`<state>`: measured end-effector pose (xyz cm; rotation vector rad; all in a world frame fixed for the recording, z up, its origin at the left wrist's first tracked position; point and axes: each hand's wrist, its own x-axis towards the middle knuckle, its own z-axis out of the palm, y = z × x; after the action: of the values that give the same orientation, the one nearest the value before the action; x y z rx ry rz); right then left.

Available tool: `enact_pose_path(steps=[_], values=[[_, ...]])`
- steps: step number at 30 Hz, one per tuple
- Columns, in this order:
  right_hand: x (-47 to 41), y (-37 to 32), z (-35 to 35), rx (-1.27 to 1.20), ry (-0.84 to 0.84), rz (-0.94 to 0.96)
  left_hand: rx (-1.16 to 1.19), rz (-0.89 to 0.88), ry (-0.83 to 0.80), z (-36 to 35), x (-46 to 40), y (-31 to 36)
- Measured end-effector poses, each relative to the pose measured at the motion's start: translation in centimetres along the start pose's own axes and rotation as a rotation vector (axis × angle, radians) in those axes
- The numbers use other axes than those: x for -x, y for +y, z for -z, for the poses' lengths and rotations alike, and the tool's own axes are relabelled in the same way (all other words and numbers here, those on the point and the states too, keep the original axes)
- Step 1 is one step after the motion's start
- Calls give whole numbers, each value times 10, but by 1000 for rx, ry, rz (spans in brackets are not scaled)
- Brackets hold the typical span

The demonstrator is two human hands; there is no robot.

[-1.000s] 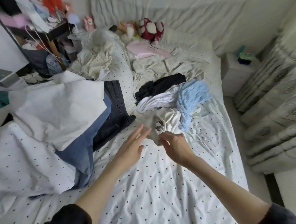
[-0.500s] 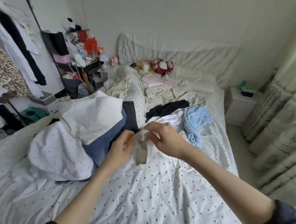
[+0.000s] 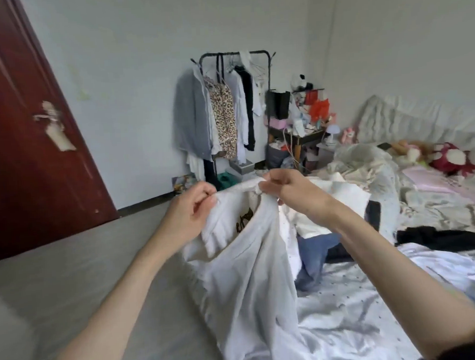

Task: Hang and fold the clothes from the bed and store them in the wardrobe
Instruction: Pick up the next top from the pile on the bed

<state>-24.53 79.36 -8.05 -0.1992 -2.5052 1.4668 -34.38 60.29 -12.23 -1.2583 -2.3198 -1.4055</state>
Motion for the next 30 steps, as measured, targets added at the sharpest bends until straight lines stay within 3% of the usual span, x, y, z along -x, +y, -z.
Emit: enact_pose_path(steps=[6, 10, 14, 19, 22, 26, 30], values=[[-37, -62, -144, -31, -342, 159, -222, 201, 186, 131, 70, -30], [-52, -95, -222, 260, -305, 394, -331, 289, 293, 190, 122, -38], [-54, -141, -284, 235, -370, 584, -464, 420, 382, 229, 184, -46], [-47, -196, -348, 72, -564, 693, -401, 646, 553, 245, 243, -44], [-38, -221, -386, -13, -716, 747, -474, 903, 678, 241, 284, -48], [-25, -233, -420, -47, -859, 772, -577, 1186, 771, 234, 331, -50], [-12, -241, -452, -18, -950, 800, -580, 1337, 864, 237, 373, -25]])
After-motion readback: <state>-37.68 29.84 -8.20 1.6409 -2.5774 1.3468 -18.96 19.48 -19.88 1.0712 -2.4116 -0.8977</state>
